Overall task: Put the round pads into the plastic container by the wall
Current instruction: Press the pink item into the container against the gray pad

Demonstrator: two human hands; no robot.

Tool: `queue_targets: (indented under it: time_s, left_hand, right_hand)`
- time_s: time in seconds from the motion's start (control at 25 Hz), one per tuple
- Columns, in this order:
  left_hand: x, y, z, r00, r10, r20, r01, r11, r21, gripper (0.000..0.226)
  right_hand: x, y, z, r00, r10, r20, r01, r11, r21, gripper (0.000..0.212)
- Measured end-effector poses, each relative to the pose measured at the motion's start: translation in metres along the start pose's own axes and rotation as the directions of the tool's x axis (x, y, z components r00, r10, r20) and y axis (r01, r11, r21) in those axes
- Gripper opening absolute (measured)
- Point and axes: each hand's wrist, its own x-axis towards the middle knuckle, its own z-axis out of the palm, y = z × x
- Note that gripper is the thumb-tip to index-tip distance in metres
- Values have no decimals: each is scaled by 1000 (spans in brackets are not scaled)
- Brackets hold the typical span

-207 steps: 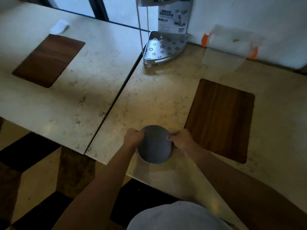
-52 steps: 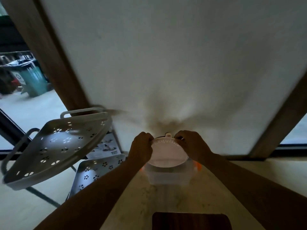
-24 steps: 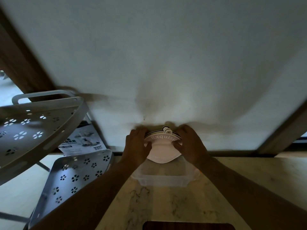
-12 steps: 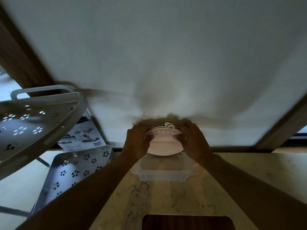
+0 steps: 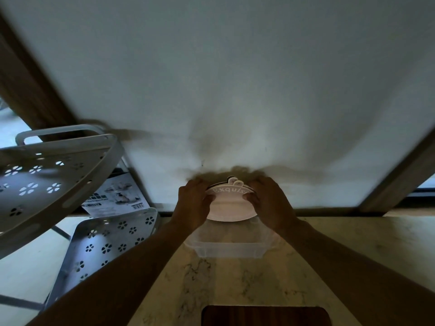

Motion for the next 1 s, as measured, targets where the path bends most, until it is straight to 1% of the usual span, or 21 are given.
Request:
queue_targets:
  time_s: [0.08, 0.28, 0.36, 0.48, 0.6, 0.68, 0.84, 1.0]
  left_hand:
    - [-3, 0, 1, 999, 25, -28, -25, 1000, 1, 18]
    - [-5, 3, 7, 999, 33, -23, -34, 999, -41, 21]
    - [-4, 4, 5, 999, 44, -16, -45, 999, -28, 20]
    - [-5, 3, 4, 997, 72, -43, -72, 997, -4, 16]
    - [-5, 4, 6, 999, 41, 7, -41, 999, -5, 18]
    - [-1, 3, 7, 999, 33, 10, -33, 999, -8, 17]
    - [-2, 0, 5, 998, 23, -50, -22, 1000, 19, 19]
    - [-3, 2, 8, 999, 33, -21, -31, 995, 100, 19]
  right_hand:
    - [-4, 0, 0, 1000, 9, -13, -9, 1000, -19, 21]
    - [-6, 2, 8, 999, 30, 45, -27, 998, -51, 23]
    - [-4, 3, 5, 999, 26, 27, -25, 999, -30, 20]
    - [-7, 5, 3, 1000, 24, -5, -24, 999, -38, 21]
    - [-10, 5, 9, 999, 44, 30, -41, 995, -96, 23]
    - [-6, 5, 9, 998, 53, 32, -50, 995, -90, 23]
    - [-5, 7, 4, 1000, 19, 11, -19, 998, -63, 21]
    - [-9, 7, 9, 998, 47, 43, -43, 994, -105, 26]
